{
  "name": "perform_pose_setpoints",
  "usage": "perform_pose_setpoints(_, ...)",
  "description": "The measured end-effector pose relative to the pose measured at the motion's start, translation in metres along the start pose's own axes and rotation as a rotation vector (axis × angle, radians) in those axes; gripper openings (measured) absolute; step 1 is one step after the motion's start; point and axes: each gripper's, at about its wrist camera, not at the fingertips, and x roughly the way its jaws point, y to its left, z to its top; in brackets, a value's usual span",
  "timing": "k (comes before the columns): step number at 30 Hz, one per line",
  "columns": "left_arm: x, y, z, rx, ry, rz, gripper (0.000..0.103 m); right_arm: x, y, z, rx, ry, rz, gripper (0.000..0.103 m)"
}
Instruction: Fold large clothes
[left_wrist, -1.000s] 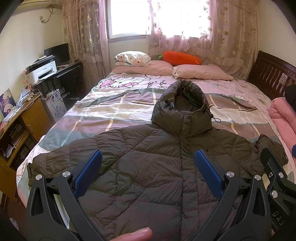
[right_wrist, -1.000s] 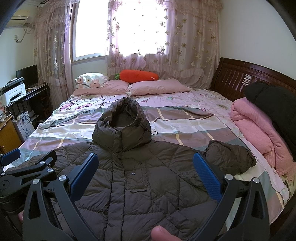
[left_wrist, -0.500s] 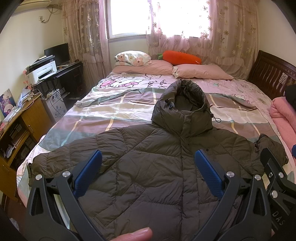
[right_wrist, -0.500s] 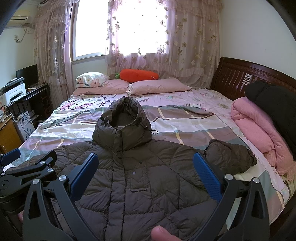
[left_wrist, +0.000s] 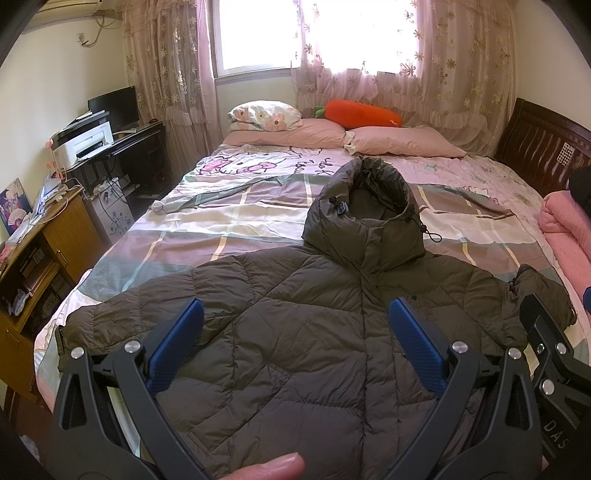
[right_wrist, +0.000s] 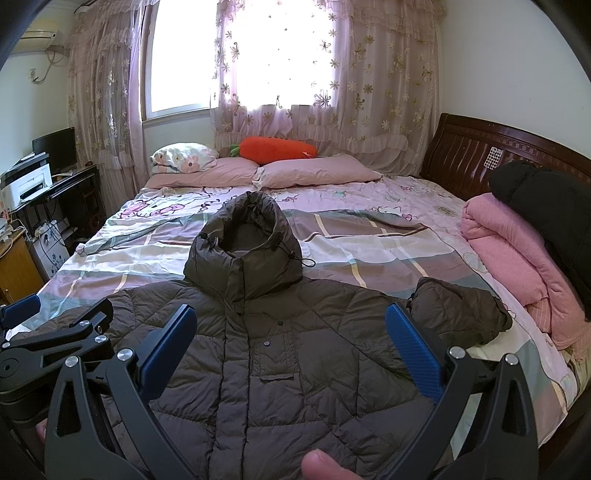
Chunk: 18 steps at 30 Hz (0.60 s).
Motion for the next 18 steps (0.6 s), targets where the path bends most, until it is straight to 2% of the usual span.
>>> perform_pose_setpoints(7,-0.001,-0.001,-0.001,0.011,-0.002,-0.026,0.101,0.001,-0.005,0.003,-0.016,0.006,-0.011,0.102)
perform_pose_setpoints(9,-0.004,-0.002,-0.002,0.015,-0.004,-0.042,0.101,0.0,-0.005,-0.009,-0.022,0.011,-0.014,0.102)
perform_pose_setpoints(12,-0.004,-0.009,-0.003,0.036,-0.012,-0.047,0.101,0.002,-0.009,-0.009,-0.023,-0.003,-0.028,0.102)
perform_pose_setpoints(14,0.002,-0.017,-0.005,0.096,0.016,-0.028,0.101,-0.006,-0.016,-0.007,-0.016,-0.09,-0.089,0.102)
perform_pose_setpoints(16,0.009,-0.022,-0.006,0.123,0.057,-0.066,0.101,-0.013,-0.026,0.001,-0.033,-0.204,-0.141,0.102)
perform_pose_setpoints(18,0.018,-0.021,-0.01,0.104,0.134,-0.127,0.101,-0.01,-0.041,0.011,-0.061,-0.264,-0.259,0.102)
